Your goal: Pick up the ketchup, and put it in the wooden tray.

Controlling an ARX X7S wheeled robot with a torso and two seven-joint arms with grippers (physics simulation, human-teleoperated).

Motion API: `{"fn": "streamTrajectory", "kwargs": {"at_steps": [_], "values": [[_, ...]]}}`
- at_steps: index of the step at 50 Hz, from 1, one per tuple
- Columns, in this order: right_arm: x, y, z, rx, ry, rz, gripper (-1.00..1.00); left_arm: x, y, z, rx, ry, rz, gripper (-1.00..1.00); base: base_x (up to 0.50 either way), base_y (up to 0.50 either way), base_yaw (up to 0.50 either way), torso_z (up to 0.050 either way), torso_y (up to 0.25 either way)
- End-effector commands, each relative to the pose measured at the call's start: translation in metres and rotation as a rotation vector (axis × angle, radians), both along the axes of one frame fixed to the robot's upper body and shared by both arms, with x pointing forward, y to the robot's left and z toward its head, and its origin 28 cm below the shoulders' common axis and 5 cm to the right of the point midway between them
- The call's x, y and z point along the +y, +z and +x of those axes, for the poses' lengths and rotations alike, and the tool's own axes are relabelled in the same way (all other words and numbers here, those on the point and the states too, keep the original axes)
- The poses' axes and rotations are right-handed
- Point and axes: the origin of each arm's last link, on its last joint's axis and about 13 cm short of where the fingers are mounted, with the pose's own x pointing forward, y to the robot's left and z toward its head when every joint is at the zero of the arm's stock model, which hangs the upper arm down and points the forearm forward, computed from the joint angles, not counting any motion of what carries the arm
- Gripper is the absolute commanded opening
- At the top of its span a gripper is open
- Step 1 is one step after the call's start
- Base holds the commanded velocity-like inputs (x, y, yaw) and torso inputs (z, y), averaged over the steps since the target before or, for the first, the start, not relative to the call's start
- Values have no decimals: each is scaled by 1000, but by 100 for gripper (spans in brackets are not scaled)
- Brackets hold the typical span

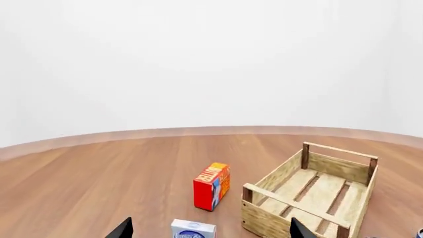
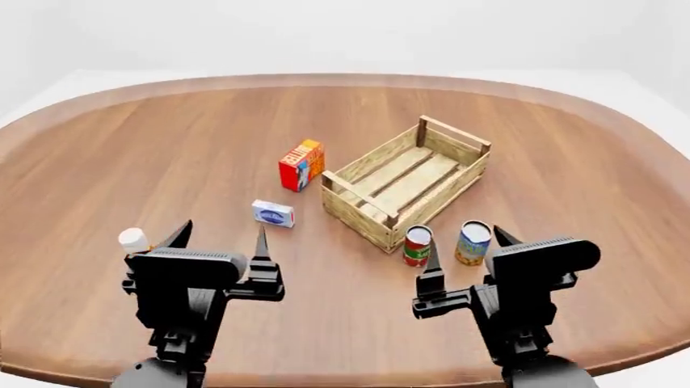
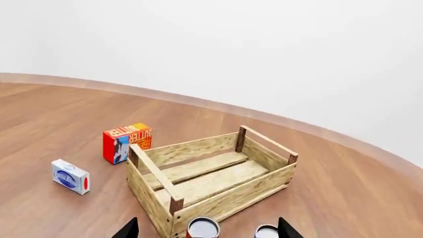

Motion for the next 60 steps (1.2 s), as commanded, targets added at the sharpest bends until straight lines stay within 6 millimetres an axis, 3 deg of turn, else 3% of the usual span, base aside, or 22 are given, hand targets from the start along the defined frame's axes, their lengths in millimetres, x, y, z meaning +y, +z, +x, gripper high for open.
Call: {"fn": "streamTrajectory", "kwargs": {"at_steps": [1,8,24,38,60], "values": [[-1,13,4,-12,27,-13,100,0,9,3,-29,-1,7,100,465,0,0,0,0],[-1,17,4,-21,36,-9,100,0,13,3,-40,-4,10,100,467,0,0,0,0],[-9,33,7,-29,54,-22,100,3,21,5,-64,9,17,100,10,0,17,0,0],[-9,50,18,-38,104,-67,100,12,35,5,-102,71,4,100,205,9,500,0,0],[-9,51,18,-35,132,-56,100,16,39,-1,-113,106,-6,100,203,32,500,0,1]]}}
